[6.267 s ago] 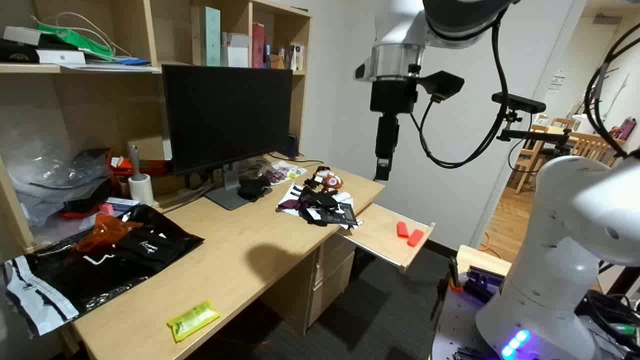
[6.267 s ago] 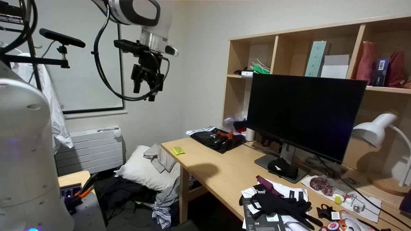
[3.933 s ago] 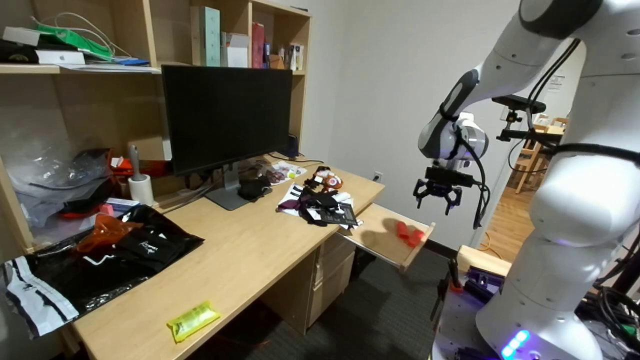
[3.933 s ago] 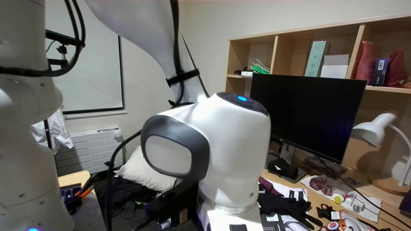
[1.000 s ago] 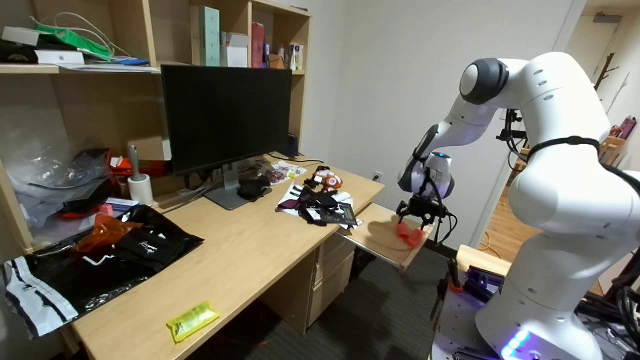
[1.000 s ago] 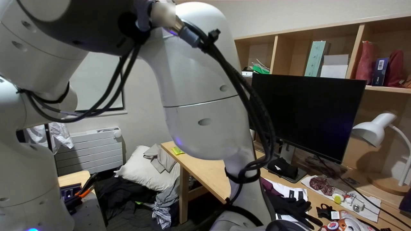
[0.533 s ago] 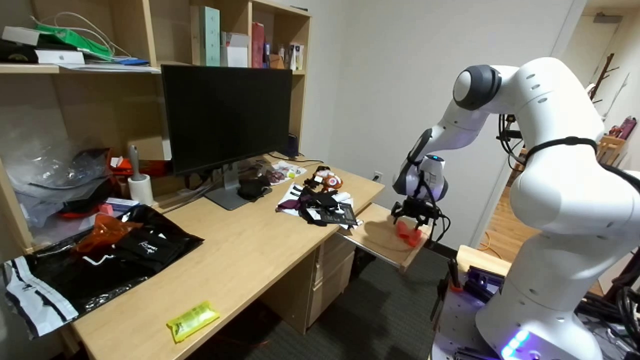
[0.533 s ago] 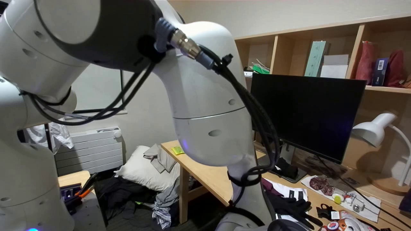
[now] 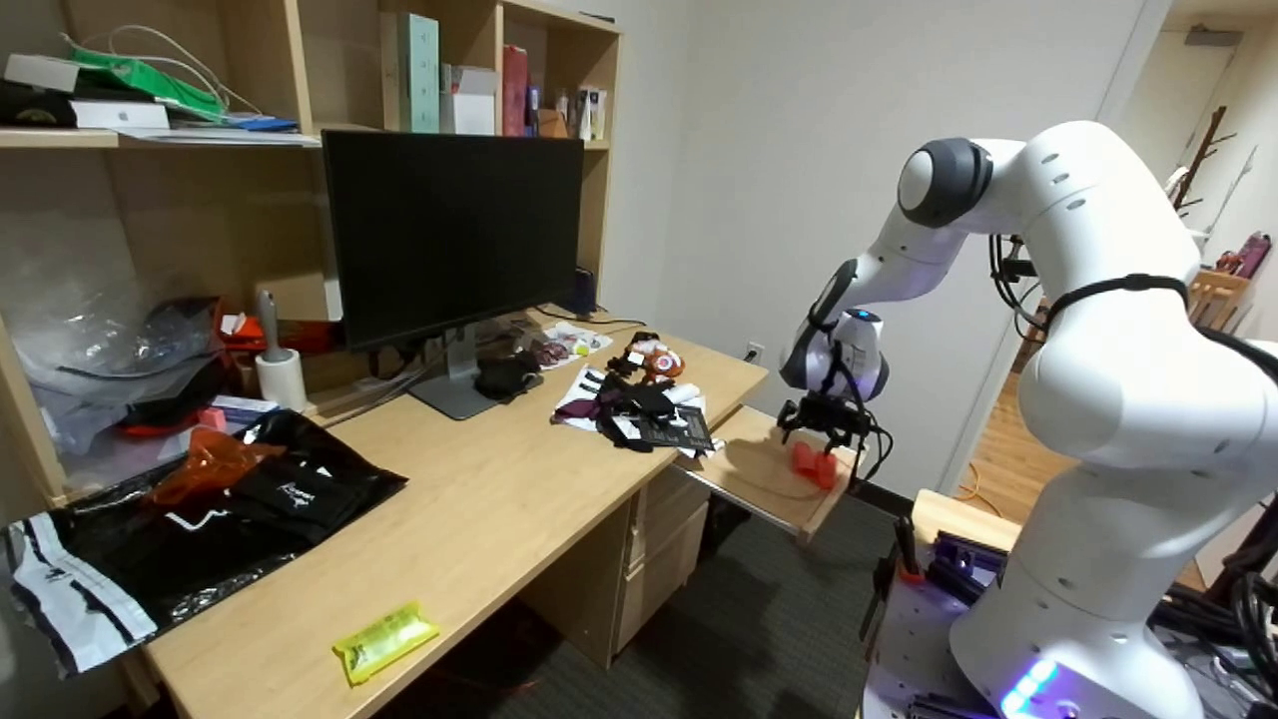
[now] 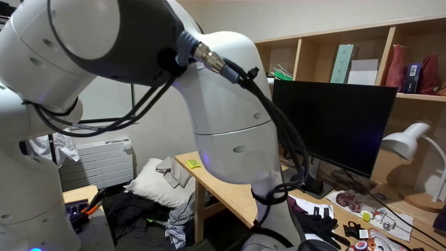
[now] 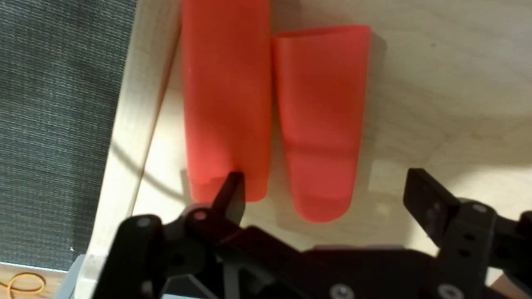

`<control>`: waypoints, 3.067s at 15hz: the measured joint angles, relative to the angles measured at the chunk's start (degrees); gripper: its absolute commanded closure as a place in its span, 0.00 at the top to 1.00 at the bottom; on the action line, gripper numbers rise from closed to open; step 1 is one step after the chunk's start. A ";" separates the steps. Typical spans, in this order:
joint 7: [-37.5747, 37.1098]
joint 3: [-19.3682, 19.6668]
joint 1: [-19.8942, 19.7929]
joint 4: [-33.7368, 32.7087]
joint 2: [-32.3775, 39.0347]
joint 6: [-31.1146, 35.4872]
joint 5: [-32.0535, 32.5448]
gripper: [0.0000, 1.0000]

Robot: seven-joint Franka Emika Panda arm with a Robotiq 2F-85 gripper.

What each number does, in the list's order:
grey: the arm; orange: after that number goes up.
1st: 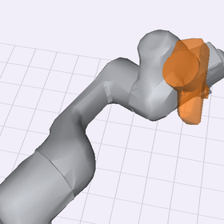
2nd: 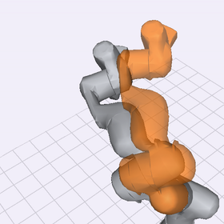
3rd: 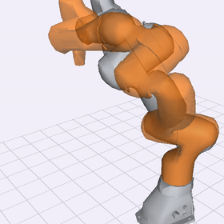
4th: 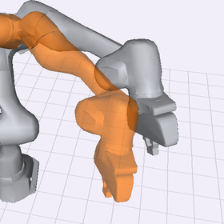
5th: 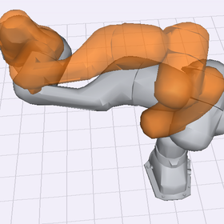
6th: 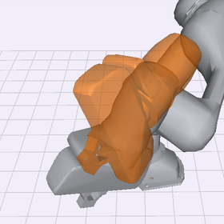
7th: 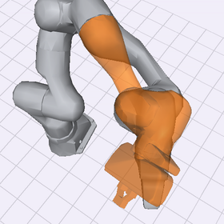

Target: Move the orange objects from the pullout table to the desk

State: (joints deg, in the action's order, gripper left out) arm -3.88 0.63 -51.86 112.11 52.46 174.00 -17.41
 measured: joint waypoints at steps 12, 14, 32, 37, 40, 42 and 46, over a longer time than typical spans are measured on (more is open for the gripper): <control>-0.04 -1.75 0.17 -0.35 0.09 -0.92 -0.01 1.00; -0.04 -2.48 0.21 -0.36 0.28 -1.15 -0.01 1.00; -3.47 6.64 10.34 -8.33 4.18 -13.59 -0.14 0.41; -3.51 6.88 10.13 -10.09 3.22 -13.88 -0.99 0.10; -3.51 7.14 9.31 -10.10 1.12 -14.75 -1.29 0.45; -3.51 7.54 8.98 -10.10 0.14 -15.01 -1.31 0.51; -3.51 8.56 9.25 -9.86 -0.10 -15.26 -1.31 0.76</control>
State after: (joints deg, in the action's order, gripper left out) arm -7.39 9.20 -42.61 102.25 52.36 158.74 -18.72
